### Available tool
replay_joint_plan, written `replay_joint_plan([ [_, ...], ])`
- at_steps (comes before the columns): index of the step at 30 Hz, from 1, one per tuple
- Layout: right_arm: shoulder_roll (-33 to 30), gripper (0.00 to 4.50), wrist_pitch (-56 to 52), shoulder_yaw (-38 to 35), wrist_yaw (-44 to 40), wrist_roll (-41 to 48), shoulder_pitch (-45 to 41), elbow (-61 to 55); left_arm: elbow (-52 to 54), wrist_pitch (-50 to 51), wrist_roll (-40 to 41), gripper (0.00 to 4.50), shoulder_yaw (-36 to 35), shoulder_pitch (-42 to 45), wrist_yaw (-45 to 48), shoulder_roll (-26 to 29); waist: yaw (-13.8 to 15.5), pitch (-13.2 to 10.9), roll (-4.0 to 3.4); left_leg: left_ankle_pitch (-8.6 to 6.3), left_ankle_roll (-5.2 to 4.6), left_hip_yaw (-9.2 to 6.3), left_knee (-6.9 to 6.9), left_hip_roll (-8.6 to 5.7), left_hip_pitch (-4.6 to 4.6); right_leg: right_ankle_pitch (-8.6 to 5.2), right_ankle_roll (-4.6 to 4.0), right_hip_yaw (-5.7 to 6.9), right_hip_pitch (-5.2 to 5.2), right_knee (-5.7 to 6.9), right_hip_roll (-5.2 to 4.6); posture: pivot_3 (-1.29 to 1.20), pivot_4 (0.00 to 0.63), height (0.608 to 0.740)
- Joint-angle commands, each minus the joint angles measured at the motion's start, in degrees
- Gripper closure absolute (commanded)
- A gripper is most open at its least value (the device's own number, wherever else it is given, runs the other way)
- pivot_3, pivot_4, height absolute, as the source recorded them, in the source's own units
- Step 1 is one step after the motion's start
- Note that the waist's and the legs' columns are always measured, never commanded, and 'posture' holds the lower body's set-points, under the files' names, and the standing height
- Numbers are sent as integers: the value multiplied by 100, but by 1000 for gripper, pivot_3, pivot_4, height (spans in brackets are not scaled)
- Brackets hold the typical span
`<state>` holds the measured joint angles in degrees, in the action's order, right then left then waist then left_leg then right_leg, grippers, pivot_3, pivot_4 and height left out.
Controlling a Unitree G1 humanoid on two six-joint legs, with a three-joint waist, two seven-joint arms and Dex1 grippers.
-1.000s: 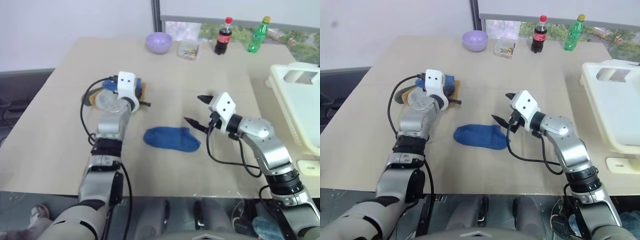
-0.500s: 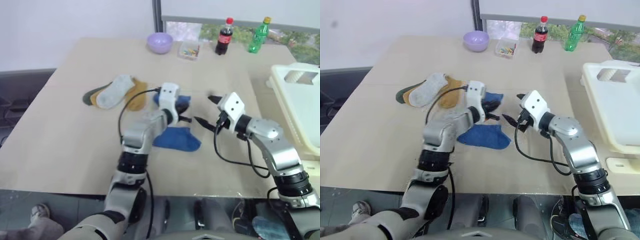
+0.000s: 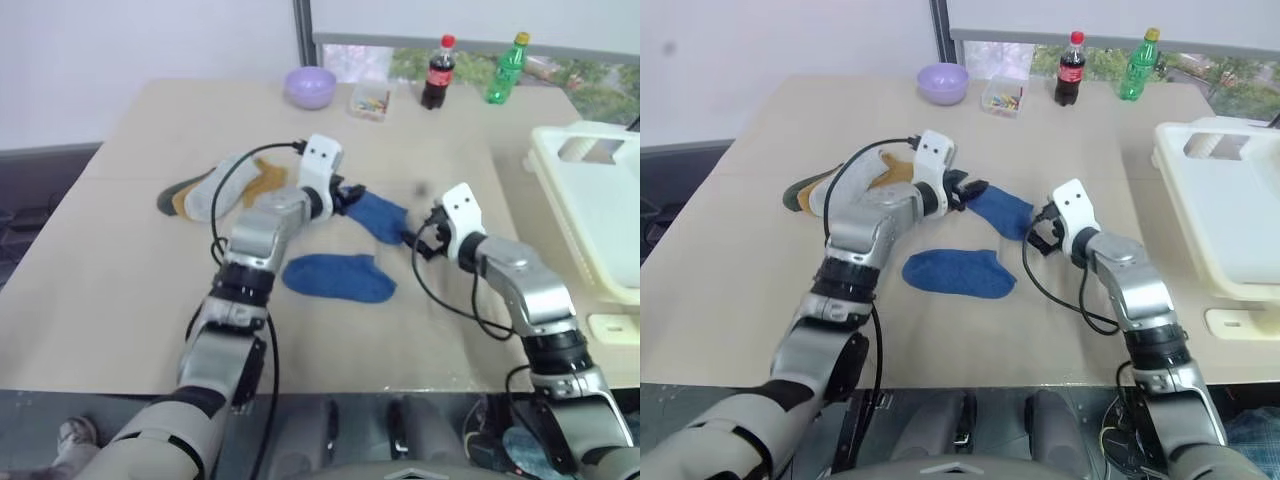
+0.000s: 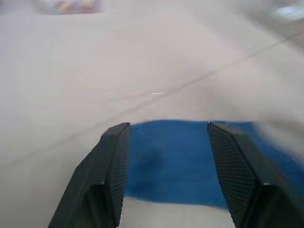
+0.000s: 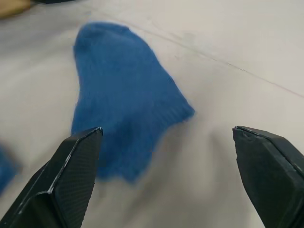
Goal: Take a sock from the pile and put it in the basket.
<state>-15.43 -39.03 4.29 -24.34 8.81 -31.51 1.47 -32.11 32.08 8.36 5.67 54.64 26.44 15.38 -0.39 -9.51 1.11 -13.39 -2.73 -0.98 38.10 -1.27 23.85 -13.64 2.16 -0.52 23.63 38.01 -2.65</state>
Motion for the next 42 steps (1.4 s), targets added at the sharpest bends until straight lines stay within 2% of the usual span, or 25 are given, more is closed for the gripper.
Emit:
replay_joint_plan([
  [1, 168, 0, -38, -246, 229, 93, -235, 263, -1064, -848, -303, 1769, 94, 426, 223, 15, 18, 0, 0, 7, 11, 0, 0, -1, 2, 0, 0, -1, 1, -3, -1, 0, 150, 740],
  [4, 315, 0, -32, -188, 398, 2, -389, 657, -2258, -1446, -593, 1769, 157, 721, 235, -2, 11, 0, 1, 7, 12, 0, -2, -5, 15, -1, 1, 1, 11, -6, -5, 0, 150, 740],
  [6, 366, 554, -10, -115, 479, -79, -416, 858, -2858, -1840, -725, 1730, 162, 832, 272, -61, -7, 0, 1, 7, 11, 5, -6, -6, 15, -1, 2, -2, 14, -7, -4, 0, 150, 740],
  [7, 358, 873, 16, -65, 492, -131, -407, 912, -3031, -2020, -754, 2275, 159, 859, 363, -93, -8, 0, 1, 5, 9, 3, -7, -5, 14, -2, 2, 0, 13, -7, -4, 0, 150, 740],
  [8, 343, 1415, 36, -23, 484, -170, -391, 928, -3151, -2150, -769, 2558, 143, 880, 442, -120, -16, 0, 1, 2, 3, 3, -7, -4, 14, -2, 3, -2, 13, -6, -5, 0, 150, 740],
  [10, 315, 2141, 91, 11, 438, -205, -376, 913, -3261, -2234, -651, 3295, -30, 895, 569, -159, -29, 0, 1, -7, -11, 6, -7, -4, 9, -1, 3, -4, 11, -2, -5, 0, 150, 740],
  [12, 273, 3140, 169, 25, 362, -208, -371, 872, -3236, -2239, -498, 4245, -247, 872, 648, -155, -33, 0, 1, -7, -13, 5, -7, -3, 7, -1, 3, -3, 11, 2, -5, 0, 150, 740],
  [13, 241, 3483, 228, 42, 308, -210, -371, 846, -3181, -2237, -436, 4497, -346, 845, 670, -136, -32, 0, 1, -7, -13, 4, -7, -3, 7, -1, 3, -2, 11, 4, -5, 0, 150, 740],
  [14, 219, 3991, 266, 55, 270, -214, -372, 831, -3148, -2238, -411, 4500, -411, 829, 679, -125, -33, 0, 1, -7, -13, 2, -6, -3, 7, -1, 4, -1, 11, 6, -5, 0, 150, 740],
  [15, 159, 4259, 246, 99, 87, -148, -354, 685, -2862, -2111, -280, 4500, -534, 708, 739, -78, -34, 0, 1, -7, -13, 2, -6, -3, 7, -1, 4, -1, 11, 6, -5, 0, 150, 740],
  [17, 47, 4259, 150, 181, -284, 23, -310, 335, -1987, -1818, -36, 4500, -720, 353, 839, 23, -51, 0, 0, -8, -14, 1, -6, -3, 7, -1, 4, -1, 11, 7, -4, 0, 150, 740],
  [18, -14, 4259, 84, 197, -433, 106, -302, 161, -1154, -1369, 242, 4500, -888, 48, 850, 44, -79, -2, -1, -8, -14, 5, -7, -3, 7, -1, 4, -6, 12, 3, -5, 0, 150, 740],
  [21, -402, 4259, -233, 346, -1042, 391, -223, -610, 2324, 574, 1235, 4500, -1292, -1381, 576, 204, -154, -3, -4, -9, -14, 16, -15, 12, 26, -1, 4, -40, 39, -1, -22, 0, 150, 740],
  [23, -644, 4259, -516, 376, -1321, 628, -146, -1115, 3962, 1612, 1776, 4500, -1512, -2161, 288, 294, -174, -2, -4, 2, 6, -5, -9, 14, 72, 0, 3, -38, 73, -3, -26, 0, 150, 740],
  [28, -1212, 4259, -1085, 569, -1791, 1028, 152, -2128, 6351, 3248, 2758, 4500, -2214, -3638, -269, 471, -144, -1, -5, -9, -11, -9, -5, 12, 90, 0, 3, -37, 92, 2, -32, 0, 150, 740],
  [31, -1472, 4259, -1105, 790, -1834, 970, 397, -2411, 6957, 3629, 2966, 4500, -2412, -4345, -390, 662, -100, -1, -6, -9, -12, -16, -3, 9, 79, 1, 3, -29, 82, 6, -36, 0, 150, 740],
  [34, -1595, 4259, -1135, 895, -1813, 1000, 583, -2621, 7114, 3678, 3040, 4500, -2457, -4719, -456, 790, -16, -4, -10, -8, -10, -28, 5, 10, 48, 0, 0, -14, 45, 6, -35, 0, 150, 740],
  [37, -1644, 4259, -1151, 942, -1763, 1002, 719, -2720, 7075, 3525, 3005, 4500, -2393, -4891, -507, 851, 2, -5, -12, -9, -9, -32, 4, 10, -2, -14, -24, -8, -6, -6, -37, 0, 150, 740],
  [42, -1607, 4259, -993, 1071, -1623, 822, 757, -2555, 6883, 3421, 2919, 4500, -2161, -4981, -596, 874, 7, -4, -10, -8, -9, -27, 8, 9, 0, -13, -22, -14, -6, -4, -37, 0, 150, 740],
])
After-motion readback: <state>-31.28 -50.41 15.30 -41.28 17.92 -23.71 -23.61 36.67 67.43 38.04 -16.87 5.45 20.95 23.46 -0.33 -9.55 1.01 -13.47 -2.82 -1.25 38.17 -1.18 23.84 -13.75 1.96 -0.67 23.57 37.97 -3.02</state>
